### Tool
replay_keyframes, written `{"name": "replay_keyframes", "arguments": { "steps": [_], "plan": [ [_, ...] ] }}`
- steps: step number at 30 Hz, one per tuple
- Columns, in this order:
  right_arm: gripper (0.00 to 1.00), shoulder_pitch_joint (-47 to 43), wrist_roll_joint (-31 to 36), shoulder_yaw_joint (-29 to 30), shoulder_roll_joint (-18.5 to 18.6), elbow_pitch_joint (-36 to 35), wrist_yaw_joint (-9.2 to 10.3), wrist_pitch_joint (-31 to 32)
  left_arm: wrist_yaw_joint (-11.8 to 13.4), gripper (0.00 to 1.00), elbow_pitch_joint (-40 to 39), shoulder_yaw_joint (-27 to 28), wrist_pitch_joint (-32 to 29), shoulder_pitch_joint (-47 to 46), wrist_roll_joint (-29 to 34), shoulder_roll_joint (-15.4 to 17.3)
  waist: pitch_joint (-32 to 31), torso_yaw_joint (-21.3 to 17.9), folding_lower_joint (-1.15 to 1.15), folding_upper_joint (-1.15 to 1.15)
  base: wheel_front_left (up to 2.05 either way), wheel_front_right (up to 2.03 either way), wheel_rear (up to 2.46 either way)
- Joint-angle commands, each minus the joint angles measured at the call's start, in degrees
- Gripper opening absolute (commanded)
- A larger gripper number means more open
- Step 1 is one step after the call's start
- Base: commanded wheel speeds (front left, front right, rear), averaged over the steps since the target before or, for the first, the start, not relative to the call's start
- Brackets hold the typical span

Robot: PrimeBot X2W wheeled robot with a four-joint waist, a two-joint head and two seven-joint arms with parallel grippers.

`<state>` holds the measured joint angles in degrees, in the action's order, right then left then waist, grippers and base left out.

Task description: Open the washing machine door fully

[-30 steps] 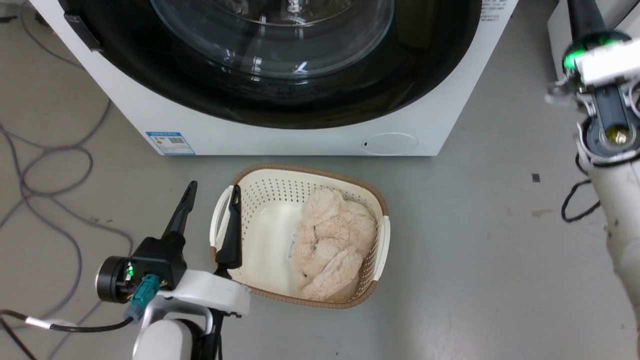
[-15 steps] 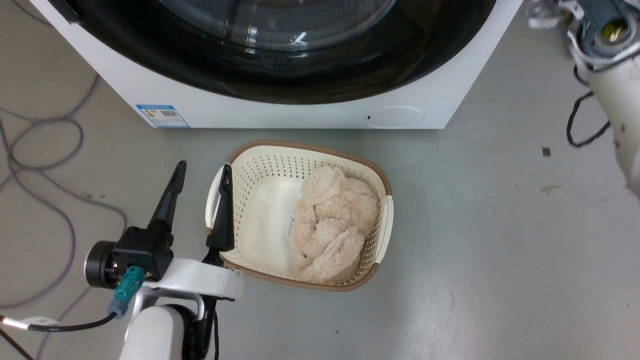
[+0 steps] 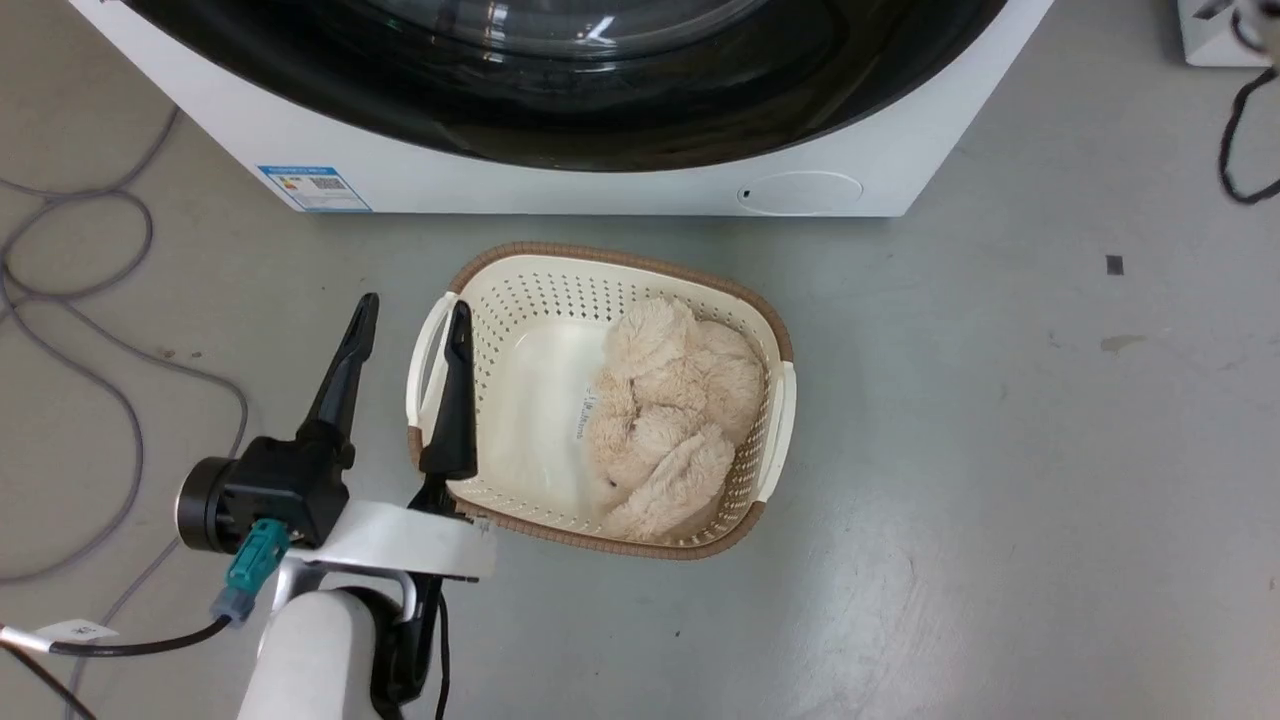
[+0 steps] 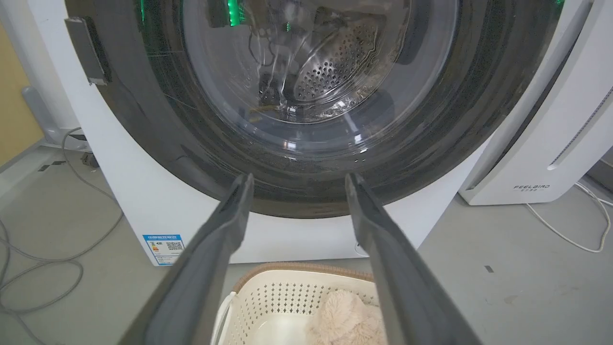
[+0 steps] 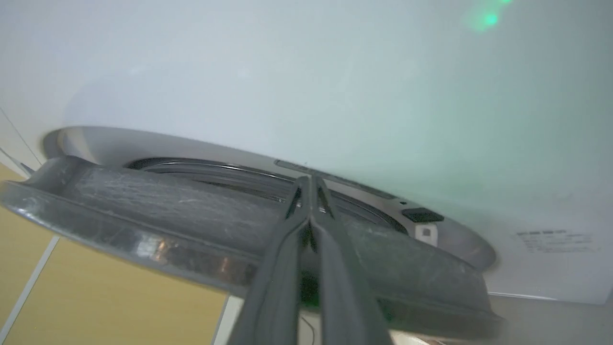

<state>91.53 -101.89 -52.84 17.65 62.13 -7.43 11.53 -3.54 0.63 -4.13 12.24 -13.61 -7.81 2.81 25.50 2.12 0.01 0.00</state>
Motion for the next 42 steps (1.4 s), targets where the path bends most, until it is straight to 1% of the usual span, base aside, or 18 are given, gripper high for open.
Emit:
{"name": "replay_keyframes", "arguments": {
  "steps": [1,8,18,24,29,36,42],
  "plan": [
    [0.00,2.7,-2.5,-2.1,0.2,1.5,-0.05,1.3,-0.2,1.00,0.1,-0.2,0.7,-1.3,-0.5,0.1,0.3,0.0,-0.01,0.00,0.00,0.00,0.00],
    [0.00,8.8,-8.9,-10.3,0.4,5.6,-0.05,9.2,-0.4,1.00,0.7,-1.1,1.5,-2.4,-1.2,0.1,1.3,0.0,-0.01,0.00,0.00,0.00,0.00],
    [0.00,15.6,-18.3,-17.9,0.0,11.5,-0.06,21.6,-0.1,1.00,1.6,-3.0,2.7,-3.2,-2.6,0.1,1.3,0.4,-0.01,0.00,0.00,0.00,0.00],
    [0.00,14.0,-19.0,-18.5,-0.8,11.1,-0.06,26.7,0.1,1.00,1.9,-3.6,2.8,-2.9,-3.0,0.1,0.4,0.4,-0.01,0.00,0.00,0.00,0.00],
    [0.00,11.4,-19.3,-18.4,-0.3,9.5,-0.06,29.5,0.4,1.00,2.4,-3.9,2.8,-2.4,-3.2,0.1,-0.7,0.6,-0.01,0.00,0.00,0.00,0.00],
    [0.00,7.4,-20.0,-18.0,1.0,6.8,-0.06,31.3,0.8,1.00,3.2,-4.4,2.8,-1.6,-3.5,0.1,-2.6,0.7,-0.01,0.00,0.00,0.00,0.00],
    [0.00,2.1,-21.1,-17.3,2.8,2.2,-0.06,32.4,1.2,1.00,4.3,-4.6,2.8,0.0,-3.1,0.1,-5.5,0.6,-0.01,0.00,0.00,0.00,0.00]
  ]
}}
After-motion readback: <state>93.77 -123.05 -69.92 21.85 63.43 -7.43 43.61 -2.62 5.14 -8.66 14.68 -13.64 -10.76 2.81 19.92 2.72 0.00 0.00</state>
